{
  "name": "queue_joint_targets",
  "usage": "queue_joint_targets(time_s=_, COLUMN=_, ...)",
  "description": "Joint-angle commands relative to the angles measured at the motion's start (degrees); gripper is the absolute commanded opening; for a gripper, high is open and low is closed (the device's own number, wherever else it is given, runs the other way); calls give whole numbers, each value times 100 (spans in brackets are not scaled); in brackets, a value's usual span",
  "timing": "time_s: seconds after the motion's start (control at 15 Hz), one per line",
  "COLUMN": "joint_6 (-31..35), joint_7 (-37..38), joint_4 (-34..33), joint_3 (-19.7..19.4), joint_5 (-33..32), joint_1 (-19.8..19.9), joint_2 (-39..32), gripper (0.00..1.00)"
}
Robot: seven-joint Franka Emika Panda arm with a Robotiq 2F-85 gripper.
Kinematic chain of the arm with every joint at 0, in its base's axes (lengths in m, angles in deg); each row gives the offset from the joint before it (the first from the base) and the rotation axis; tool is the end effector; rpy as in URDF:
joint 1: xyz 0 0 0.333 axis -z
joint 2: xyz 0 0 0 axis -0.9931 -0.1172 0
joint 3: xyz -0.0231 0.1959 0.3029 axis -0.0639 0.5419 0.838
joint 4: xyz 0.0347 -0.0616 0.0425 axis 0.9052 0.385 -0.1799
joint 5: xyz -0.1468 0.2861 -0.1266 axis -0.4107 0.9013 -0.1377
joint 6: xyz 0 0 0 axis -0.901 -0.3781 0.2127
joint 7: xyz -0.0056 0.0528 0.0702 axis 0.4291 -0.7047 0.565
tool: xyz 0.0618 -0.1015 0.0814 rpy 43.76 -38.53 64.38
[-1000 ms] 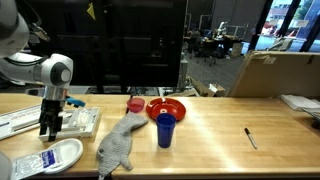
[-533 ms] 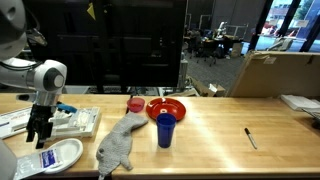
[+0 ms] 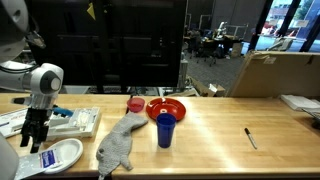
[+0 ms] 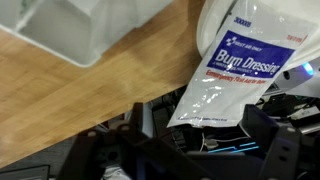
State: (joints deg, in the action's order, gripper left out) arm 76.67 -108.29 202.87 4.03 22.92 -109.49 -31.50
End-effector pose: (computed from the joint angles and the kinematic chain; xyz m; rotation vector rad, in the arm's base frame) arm 0.2073 0.3200 0.3561 -0.1999 -2.4952 0.1839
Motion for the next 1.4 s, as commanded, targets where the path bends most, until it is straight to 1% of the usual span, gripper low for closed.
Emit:
queue_joint_targets(time_s=0.0, joint_6=-141, joint_7=99, joint_4=-2, joint_3=97, joint_5=163, joint_1=-10, joint_2=127, gripper=100)
queue_joint_targets(time_s=0.4, joint_6=-55, joint_7=184, joint_4=150, joint_3=206, joint_5=456, joint_1=-58, joint_2=226, gripper=100)
queue_joint_targets(time_s=0.8, joint_6=240, joint_7=184, joint_4=581, joint_3=235, joint_5=391, joint_1=-61, joint_2=348, gripper=100)
queue_joint_targets(time_s=1.13, joint_6=352, joint_7=245, joint_4=789, joint_3=227, joint_5=366, joint_1=-72, joint_2=444, gripper=100)
queue_joint_targets(time_s=1.2, joint_6=364, joint_7=256, joint_4=812, joint_3=224, joint_5=359, joint_1=-74, joint_2=462, gripper=75)
queue_joint_targets(time_s=1.27, joint_6=362, joint_7=260, joint_4=830, joint_3=220, joint_5=348, joint_1=-76, joint_2=485, gripper=74)
queue_joint_targets(time_s=1.33, joint_6=356, joint_7=267, joint_4=841, joint_3=216, joint_5=341, joint_1=-77, joint_2=505, gripper=68)
